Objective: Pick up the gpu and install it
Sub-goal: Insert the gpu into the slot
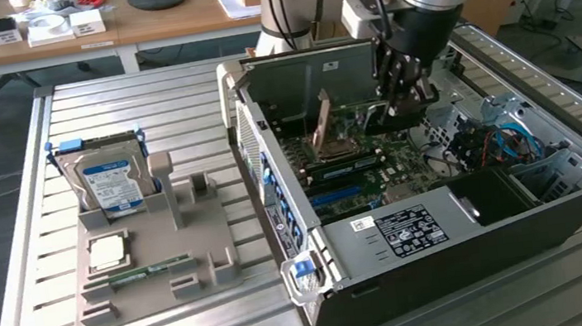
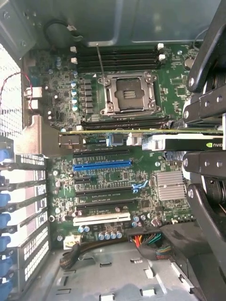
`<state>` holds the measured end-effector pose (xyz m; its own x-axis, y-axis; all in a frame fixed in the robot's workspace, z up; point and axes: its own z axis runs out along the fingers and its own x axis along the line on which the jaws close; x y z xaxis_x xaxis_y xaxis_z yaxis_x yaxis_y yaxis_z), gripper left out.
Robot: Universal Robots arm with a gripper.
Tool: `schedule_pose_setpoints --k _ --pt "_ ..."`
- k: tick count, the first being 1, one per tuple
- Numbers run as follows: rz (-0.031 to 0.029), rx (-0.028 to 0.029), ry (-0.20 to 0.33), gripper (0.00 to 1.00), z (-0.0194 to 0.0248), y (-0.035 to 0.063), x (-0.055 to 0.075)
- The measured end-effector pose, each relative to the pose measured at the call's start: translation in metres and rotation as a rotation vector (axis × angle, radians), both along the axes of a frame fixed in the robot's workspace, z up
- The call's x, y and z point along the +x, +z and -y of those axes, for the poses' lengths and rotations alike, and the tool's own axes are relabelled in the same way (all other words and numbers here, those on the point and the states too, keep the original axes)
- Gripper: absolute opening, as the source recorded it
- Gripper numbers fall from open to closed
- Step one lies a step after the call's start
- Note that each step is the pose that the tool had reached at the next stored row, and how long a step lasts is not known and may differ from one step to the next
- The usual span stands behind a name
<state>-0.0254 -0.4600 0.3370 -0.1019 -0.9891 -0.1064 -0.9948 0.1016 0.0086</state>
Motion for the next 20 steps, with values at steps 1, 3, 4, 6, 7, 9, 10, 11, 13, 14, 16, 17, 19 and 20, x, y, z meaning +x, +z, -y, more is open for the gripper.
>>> schedule_pose_setpoints --k 1,3,4,6,7,9,10,11,13,14,16,17,19,20 --pt "0.0000 0.0000 0.006 0.27 0.0003 -0.0003 0.0000" --pt "0.0001 0.0000 0.014 0.27 0.0008 -0.0009 0.0000" --pt "-0.0001 -0.0002 0.014 0.27 0.0008 -0.0008 0.0000" --pt "-0.0001 -0.0002 0.014 0.27 0.0008 -0.0009 0.0000" --pt "-0.0001 -0.0001 0.014 0.27 0.0008 -0.0009 0.0000" --pt "-0.0001 -0.0001 0.014 0.27 0.0009 -0.0010 0.0000" --pt "0.0000 0.0002 0.014 0.27 0.0009 -0.0016 0.0000" --pt "0.0000 0.0003 0.014 0.27 0.0009 -0.0025 0.0000" --pt "0.0000 -0.0001 0.015 0.27 0.0009 -0.0046 0.0000" --pt "-0.0001 -0.0001 0.015 0.27 0.0009 -0.0055 0.0000" --pt "0.0000 -0.0001 0.016 0.27 0.0009 -0.0071 0.0000" --pt "-0.0001 -0.0001 0.016 0.27 0.0009 -0.0081 0.0000" --pt "-0.0001 -0.0002 0.017 0.27 0.0009 -0.0096 0.0000" --pt "-0.0001 -0.0002 0.017 0.27 0.0009 -0.0103 -0.0002"
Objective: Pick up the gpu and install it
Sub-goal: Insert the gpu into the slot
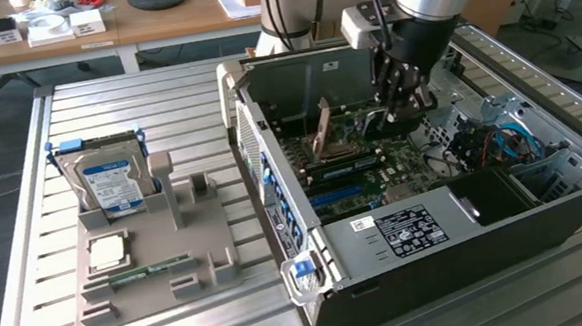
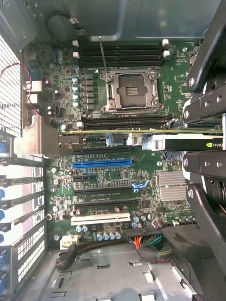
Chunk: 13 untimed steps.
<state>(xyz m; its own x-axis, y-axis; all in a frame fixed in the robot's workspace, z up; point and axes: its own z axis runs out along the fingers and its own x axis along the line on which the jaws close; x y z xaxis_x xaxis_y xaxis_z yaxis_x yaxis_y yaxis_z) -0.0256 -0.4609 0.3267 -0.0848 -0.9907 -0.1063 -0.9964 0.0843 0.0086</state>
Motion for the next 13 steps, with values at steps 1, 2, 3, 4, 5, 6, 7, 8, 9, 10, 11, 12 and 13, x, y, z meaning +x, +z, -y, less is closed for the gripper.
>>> schedule_pose_setpoints --k 1,2,3,4,5,6,7,8,9,10,11,12,13 --pt "0.0000 0.0000 0.000 0.27 0.0000 -0.0005 -0.0004" --pt "0.0000 0.0001 0.000 0.27 0.0000 -0.0010 -0.0009" --pt "-0.0001 -0.0001 0.000 0.27 0.0000 -0.0013 -0.0014" --pt "-0.0001 -0.0002 0.000 0.27 0.0000 -0.0015 -0.0017" --pt "-0.0001 -0.0002 0.000 0.27 0.0000 -0.0016 -0.0017" --pt "-0.0001 -0.0002 0.000 0.27 0.0000 -0.0016 -0.0017" --pt "0.0000 0.0000 0.000 0.27 0.0000 -0.0017 -0.0017" --pt "0.0000 0.0001 0.000 0.27 0.0000 -0.0017 -0.0018" --pt "0.0000 0.0000 0.000 0.27 0.0000 -0.0017 -0.0018" --pt "0.0000 0.0000 0.000 0.27 0.0000 -0.0017 -0.0018" --pt "0.0000 0.0001 0.000 0.27 0.0000 -0.0017 -0.0018" --pt "-0.0007 0.0000 0.000 0.27 0.0000 -0.0017 -0.0018" --pt "-0.0020 0.0000 0.000 0.27 0.0000 -0.0017 -0.0017"
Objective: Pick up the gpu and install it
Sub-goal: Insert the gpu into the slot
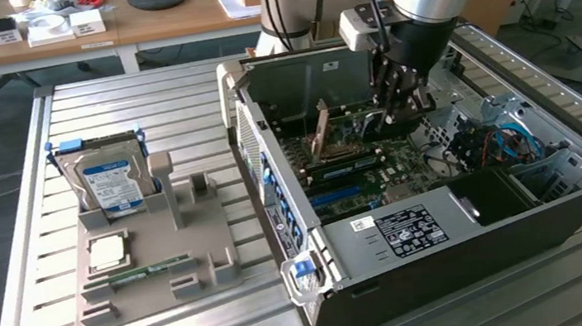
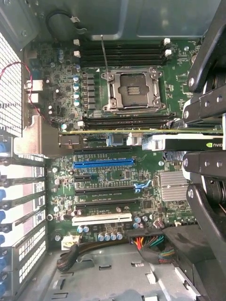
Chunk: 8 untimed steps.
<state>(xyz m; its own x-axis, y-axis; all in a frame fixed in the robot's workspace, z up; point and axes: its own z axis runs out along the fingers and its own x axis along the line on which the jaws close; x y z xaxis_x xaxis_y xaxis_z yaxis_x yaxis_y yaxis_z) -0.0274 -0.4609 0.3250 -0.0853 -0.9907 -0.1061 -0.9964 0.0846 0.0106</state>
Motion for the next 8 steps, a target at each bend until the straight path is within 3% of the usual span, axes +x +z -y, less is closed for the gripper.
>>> schedule_pose_setpoints --k 3,8 --pt "-0.0043 0.0000 0.000 0.27 0.0000 0.0000 0.0001" --pt "-0.0044 0.0003 0.002 0.27 0.0001 -0.0004 0.0001"
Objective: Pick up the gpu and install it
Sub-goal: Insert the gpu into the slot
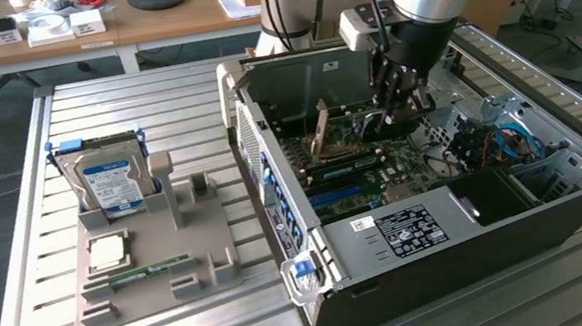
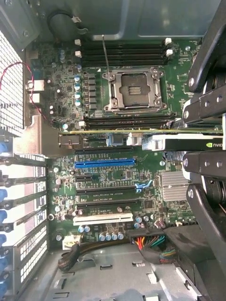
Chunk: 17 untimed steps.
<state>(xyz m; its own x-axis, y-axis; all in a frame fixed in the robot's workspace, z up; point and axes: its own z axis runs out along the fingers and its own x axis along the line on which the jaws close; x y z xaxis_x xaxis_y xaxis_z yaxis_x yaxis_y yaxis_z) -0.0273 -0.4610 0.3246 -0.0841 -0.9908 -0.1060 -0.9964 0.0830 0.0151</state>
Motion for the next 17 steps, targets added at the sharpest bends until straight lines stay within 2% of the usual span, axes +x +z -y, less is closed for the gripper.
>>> schedule_pose_setpoints --k 9,17 --pt "-0.0001 0.0013 0.003 0.27 0.0030 0.0000 -0.0002" --pt "-0.0001 0.0013 0.014 0.27 0.0031 0.0000 -0.0001"
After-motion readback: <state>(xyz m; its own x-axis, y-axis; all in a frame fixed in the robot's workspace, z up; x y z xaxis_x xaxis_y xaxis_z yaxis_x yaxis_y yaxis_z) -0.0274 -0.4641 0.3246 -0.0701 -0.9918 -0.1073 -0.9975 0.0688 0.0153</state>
